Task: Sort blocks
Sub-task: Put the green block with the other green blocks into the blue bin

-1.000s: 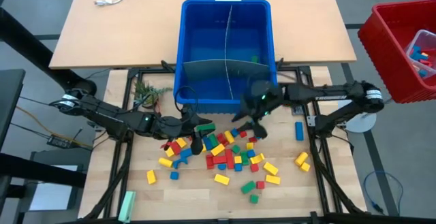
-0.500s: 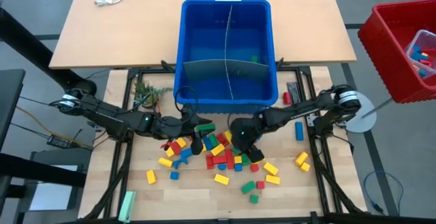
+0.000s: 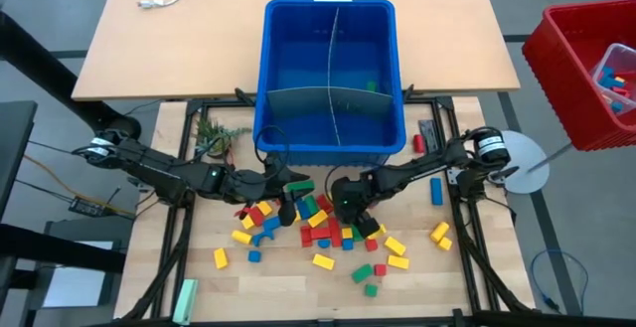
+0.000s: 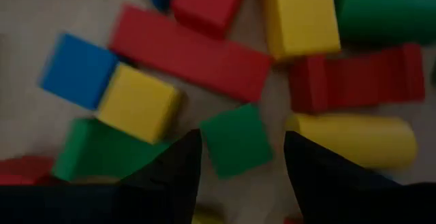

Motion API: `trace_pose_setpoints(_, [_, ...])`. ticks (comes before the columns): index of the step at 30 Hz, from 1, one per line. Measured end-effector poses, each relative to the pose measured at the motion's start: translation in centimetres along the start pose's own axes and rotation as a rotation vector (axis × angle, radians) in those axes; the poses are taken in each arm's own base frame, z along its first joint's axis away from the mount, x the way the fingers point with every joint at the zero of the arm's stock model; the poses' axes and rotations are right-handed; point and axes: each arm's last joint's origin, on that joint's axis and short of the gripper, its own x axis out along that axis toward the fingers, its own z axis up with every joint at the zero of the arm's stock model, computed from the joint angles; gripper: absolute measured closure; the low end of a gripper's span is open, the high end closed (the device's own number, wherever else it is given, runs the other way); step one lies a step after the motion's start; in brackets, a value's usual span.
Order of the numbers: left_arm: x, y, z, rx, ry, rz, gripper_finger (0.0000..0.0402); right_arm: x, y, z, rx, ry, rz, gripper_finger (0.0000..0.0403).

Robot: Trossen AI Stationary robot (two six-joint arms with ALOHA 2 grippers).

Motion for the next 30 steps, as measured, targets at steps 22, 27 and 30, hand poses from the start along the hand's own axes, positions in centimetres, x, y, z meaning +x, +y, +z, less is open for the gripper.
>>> trace_pose_setpoints(22, [0.0,0.0,0.0,-0.001,-0.004,-0.001,0.0235,1.6,-0.1,-0.4,0.029,0.063,-0.034,0.0285])
trace_pose_setpoints(27, [0.0,0.0,0.0,0.001,-0.003,-0.001,0.0235,-0.1,-0.1,-0.4,0.067,0.062,-0.086,0.0285])
trace_pose_setpoints(30, [0.0,0.0,0.1,0.001,-0.004,-0.001,0.0235,-2.5,0.0,-0.2,0.097,0.026,-0.131,0.0285])
